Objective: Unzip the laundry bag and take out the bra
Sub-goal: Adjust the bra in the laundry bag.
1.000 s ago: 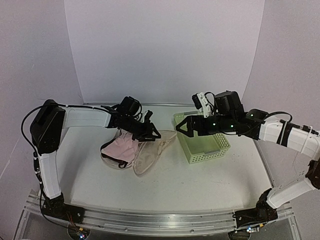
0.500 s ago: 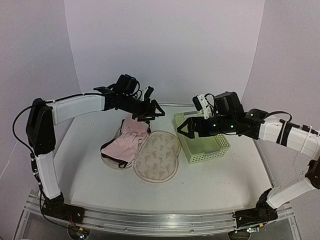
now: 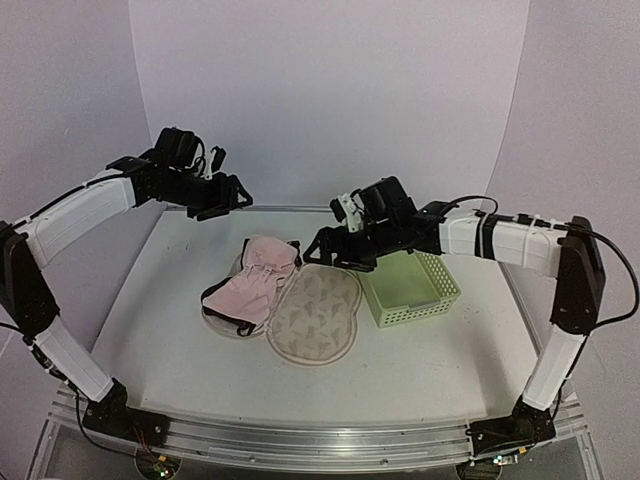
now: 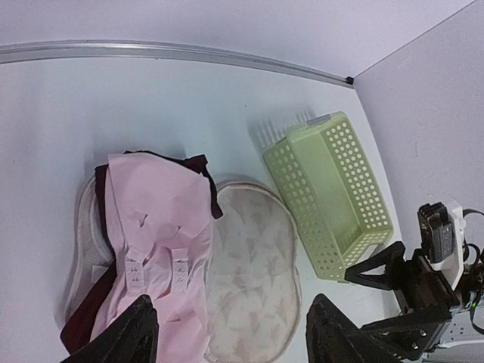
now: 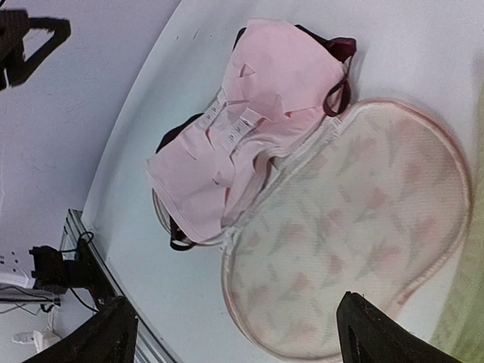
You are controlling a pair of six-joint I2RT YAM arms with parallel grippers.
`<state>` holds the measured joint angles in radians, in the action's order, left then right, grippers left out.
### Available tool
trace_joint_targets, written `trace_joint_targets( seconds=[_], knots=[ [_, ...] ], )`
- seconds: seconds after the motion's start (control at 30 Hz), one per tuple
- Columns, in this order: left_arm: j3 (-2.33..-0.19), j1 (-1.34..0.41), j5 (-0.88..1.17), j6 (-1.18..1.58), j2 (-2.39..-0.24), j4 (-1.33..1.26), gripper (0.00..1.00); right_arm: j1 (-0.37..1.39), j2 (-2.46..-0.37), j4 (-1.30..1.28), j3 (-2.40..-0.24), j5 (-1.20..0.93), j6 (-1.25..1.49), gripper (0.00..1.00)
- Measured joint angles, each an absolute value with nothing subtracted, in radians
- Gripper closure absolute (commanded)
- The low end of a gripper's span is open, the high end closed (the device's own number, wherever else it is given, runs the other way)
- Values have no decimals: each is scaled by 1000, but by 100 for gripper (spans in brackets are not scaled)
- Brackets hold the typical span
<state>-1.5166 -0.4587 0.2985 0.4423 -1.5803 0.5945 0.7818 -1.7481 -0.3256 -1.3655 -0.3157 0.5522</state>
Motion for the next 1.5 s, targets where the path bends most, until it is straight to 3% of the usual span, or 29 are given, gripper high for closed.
trace_joint_targets(
  seconds=[0.3,0.67,1.5],
  knots=[
    [-1408,-463,168,415,-1419,669,30,828,-2031,-289,-1619,-384,752,24],
    [-1356,-463,105,394,-1260,711,30,843,-2181,-204,-1655,-377,970,38],
    [-1291,-463,105,393,-1180,744,30,843,-2400,-109,-1843,-299,1150,46]
  ],
)
